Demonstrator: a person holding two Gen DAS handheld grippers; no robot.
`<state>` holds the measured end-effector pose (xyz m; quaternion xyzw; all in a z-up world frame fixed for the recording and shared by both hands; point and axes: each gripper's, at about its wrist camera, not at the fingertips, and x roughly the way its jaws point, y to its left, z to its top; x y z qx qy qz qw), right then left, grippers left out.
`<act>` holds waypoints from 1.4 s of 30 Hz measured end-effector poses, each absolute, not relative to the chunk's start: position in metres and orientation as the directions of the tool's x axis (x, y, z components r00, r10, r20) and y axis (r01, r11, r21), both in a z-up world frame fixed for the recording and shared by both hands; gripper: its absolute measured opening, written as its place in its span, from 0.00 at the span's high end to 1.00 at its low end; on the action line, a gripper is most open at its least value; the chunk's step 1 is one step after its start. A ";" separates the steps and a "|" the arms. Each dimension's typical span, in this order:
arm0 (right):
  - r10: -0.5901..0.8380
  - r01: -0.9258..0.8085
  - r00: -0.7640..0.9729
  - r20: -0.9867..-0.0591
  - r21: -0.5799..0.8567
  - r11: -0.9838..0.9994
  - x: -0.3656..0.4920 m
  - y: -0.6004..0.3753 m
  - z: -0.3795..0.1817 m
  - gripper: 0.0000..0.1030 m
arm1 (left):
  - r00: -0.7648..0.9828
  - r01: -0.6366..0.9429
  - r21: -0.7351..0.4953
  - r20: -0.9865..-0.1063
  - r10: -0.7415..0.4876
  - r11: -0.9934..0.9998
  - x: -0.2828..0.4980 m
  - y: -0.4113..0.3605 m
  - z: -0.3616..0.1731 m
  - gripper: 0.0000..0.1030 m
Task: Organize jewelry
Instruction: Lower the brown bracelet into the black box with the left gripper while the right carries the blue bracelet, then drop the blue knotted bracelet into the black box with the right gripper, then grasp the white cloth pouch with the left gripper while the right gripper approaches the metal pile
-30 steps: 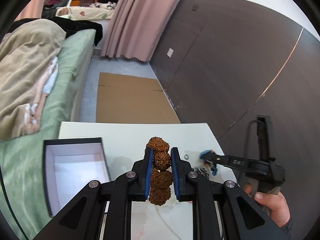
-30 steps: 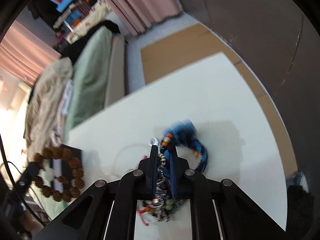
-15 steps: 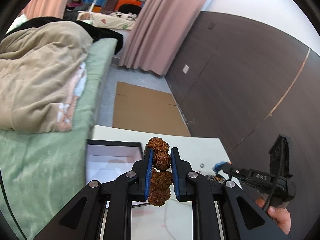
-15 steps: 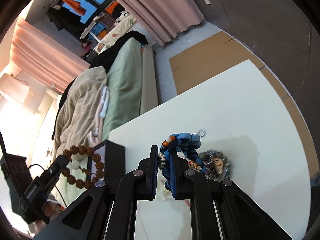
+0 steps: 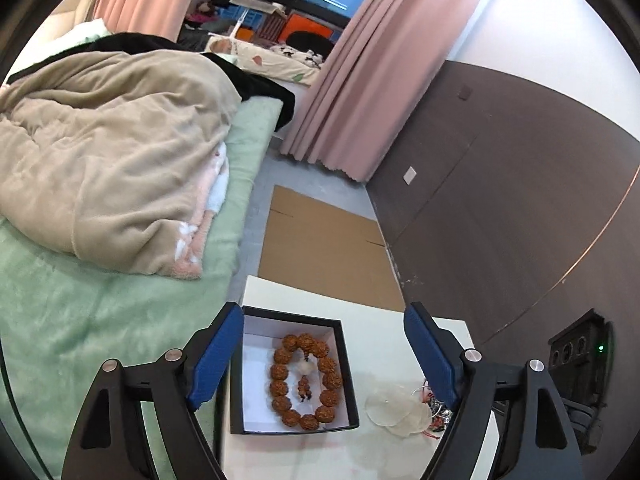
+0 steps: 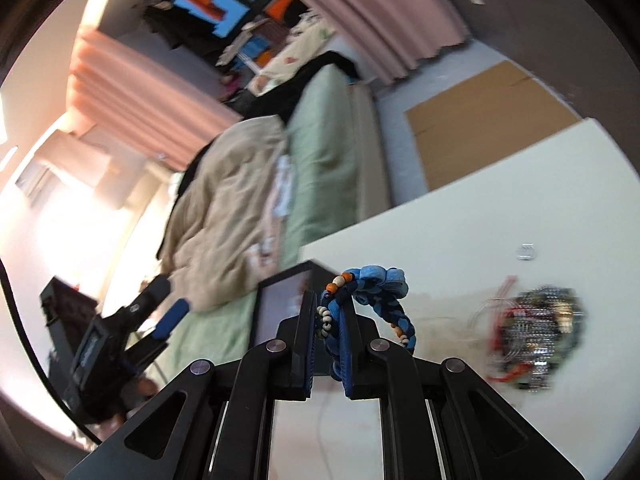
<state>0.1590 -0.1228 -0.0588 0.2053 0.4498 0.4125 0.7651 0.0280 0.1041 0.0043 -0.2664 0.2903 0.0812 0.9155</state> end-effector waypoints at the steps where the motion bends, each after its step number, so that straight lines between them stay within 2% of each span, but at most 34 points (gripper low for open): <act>1: 0.827 -0.461 0.243 -0.507 0.690 0.558 0.156 -0.117 -0.057 0.88 | 0.817 -0.305 -0.446 -0.576 -0.008 0.842 0.028 0.107 0.003 0.20; 10: 0.899 -0.510 0.144 -0.413 0.748 0.425 0.143 -0.060 -0.054 0.88 | 0.826 -0.342 -0.452 -0.563 0.034 0.824 0.020 0.125 0.004 0.19; 12: 0.908 -0.499 0.130 -0.399 0.765 0.408 0.142 -0.052 -0.057 0.84 | 0.822 -0.356 -0.456 -0.568 0.041 0.815 0.019 0.129 0.003 0.19; 13: 0.906 -0.492 0.101 -0.411 0.771 0.404 0.144 -0.046 -0.061 0.60 | 0.819 -0.368 -0.459 -0.572 0.048 0.809 0.018 0.131 0.001 0.20; 14: 0.901 -0.482 0.089 -0.425 0.773 0.413 0.145 -0.044 -0.064 0.32 | 0.817 -0.377 -0.462 -0.575 0.052 0.803 0.017 0.133 0.000 0.20; 15: 0.896 -0.467 0.098 -0.434 0.775 0.426 0.145 -0.047 -0.066 0.26 | 0.814 -0.382 -0.464 -0.578 0.054 0.800 0.017 0.135 0.000 0.20; 31: 0.759 -0.423 0.348 -0.550 0.630 0.651 0.150 -0.150 -0.040 0.25 | 0.800 -0.309 -0.421 -0.599 -0.006 0.853 0.035 0.085 -0.003 0.20; 42: 0.686 -0.345 0.371 -0.627 0.593 0.728 0.156 -0.198 -0.048 0.25 | 0.755 -0.188 -0.347 -0.649 -0.090 0.919 0.057 0.019 -0.012 0.20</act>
